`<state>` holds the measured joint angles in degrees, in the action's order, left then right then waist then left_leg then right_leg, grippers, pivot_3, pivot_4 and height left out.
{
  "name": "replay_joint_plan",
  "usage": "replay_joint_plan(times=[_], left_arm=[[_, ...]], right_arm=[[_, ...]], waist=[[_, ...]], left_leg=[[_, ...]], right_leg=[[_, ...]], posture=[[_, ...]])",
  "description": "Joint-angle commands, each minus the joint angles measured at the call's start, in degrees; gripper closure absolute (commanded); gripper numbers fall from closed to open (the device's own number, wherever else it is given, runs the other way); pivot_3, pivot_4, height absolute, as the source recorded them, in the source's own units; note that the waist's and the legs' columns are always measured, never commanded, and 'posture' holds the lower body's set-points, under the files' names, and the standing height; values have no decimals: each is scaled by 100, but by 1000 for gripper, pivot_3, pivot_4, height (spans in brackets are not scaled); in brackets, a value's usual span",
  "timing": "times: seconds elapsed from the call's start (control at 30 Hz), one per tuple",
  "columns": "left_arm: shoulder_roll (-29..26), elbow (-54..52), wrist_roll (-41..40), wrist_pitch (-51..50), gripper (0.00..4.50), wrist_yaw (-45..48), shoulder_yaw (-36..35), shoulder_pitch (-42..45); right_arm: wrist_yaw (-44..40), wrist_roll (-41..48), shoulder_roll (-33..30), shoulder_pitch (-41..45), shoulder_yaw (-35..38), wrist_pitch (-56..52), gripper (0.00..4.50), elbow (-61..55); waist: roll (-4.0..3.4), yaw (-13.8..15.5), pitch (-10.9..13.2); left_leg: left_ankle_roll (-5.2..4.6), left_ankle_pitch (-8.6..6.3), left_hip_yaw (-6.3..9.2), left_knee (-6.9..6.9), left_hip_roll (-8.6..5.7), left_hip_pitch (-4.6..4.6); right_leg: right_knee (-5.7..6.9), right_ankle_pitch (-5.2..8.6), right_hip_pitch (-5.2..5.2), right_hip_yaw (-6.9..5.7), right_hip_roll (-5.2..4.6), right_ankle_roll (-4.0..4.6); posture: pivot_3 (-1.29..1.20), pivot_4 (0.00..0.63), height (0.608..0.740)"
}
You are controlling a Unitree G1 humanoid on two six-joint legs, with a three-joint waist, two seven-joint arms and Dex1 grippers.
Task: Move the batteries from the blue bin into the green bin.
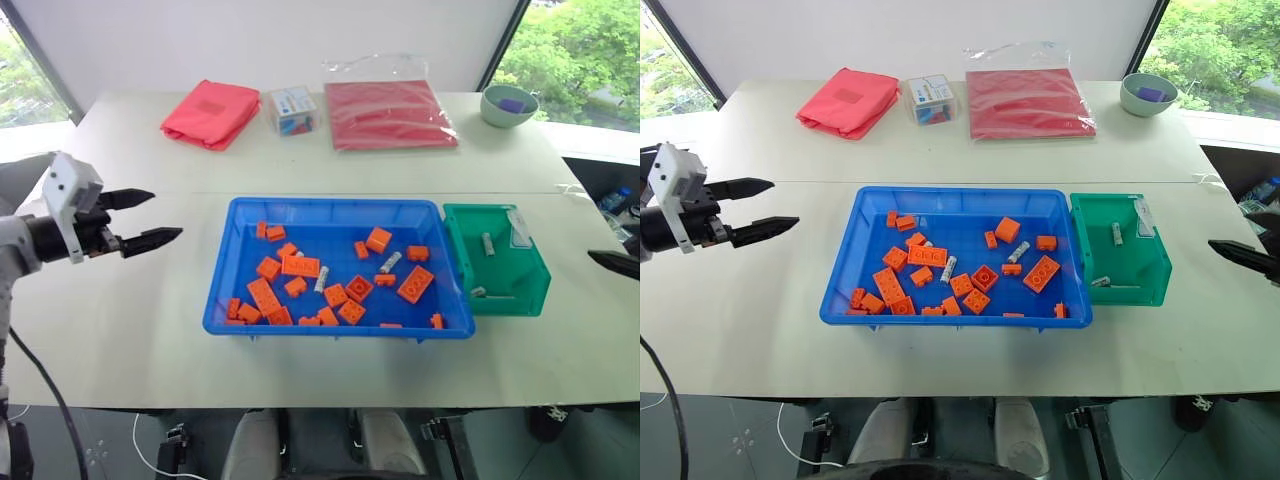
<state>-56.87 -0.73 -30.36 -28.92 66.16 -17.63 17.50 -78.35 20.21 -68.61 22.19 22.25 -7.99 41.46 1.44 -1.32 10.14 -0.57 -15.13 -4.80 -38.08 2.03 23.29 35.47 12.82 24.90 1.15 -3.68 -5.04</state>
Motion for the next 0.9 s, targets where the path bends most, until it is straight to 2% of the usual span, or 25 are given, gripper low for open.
replay_joint_plan(times=[0.03,0.17,0.33,0.4,0.5,0.6,0.9], left_arm=[[-229,-1044,-548,-320,0,404,-103,-197],[-368,-1536,-653,-357,0,669,120,-259],[-305,-1510,-580,-301,0,699,454,12],[-293,-1447,-470,-186,0,768,654,121],[-277,-1420,-395,-101,0,825,822,209],[-241,-1422,-393,-91,0,797,851,245],[-192,-1501,-457,-150,0,675,775,249]], right_arm=[[-218,563,-11,393,-191,-792,32,-1639],[308,879,672,1238,-1101,-1861,32,-3524],[961,557,1606,1946,-2282,-2603,32,-4565],[1240,251,2259,2267,-3084,-2831,32,-4850],[1528,-244,2971,2543,-3889,-2827,32,-4795],[1752,-733,3510,2695,-4394,-2545,32,-4384],[1779,-1637,4273,2783,-5022,-1429,32,-2966]], waist=[[-11,-30,7],[-11,-57,7],[-10,14,7],[-10,35,7],[-9,46,8],[-8,65,8],[0,30,4]], left_leg=[[0,0,-2,0,3,1],[3,1,5,-3,5,-5],[5,3,6,-11,-8,13],[4,3,5,-11,-10,19],[4,4,0,-11,-12,24],[4,4,-8,-13,-15,26],[4,4,-7,-20,-16,28]], right_leg=[[5,0,4,4,0,0],[20,0,7,1,10,1],[54,1,36,2,5,2],[57,1,44,3,6,1],[61,0,48,1,10,1],[62,0,48,0,9,1],[66,-1,45,-3,13,-1]], posture=[[0,150,736],[0,150,736],[0,150,736],[0,150,736],[0,150,736],[0,150,736],[0,150,736]])
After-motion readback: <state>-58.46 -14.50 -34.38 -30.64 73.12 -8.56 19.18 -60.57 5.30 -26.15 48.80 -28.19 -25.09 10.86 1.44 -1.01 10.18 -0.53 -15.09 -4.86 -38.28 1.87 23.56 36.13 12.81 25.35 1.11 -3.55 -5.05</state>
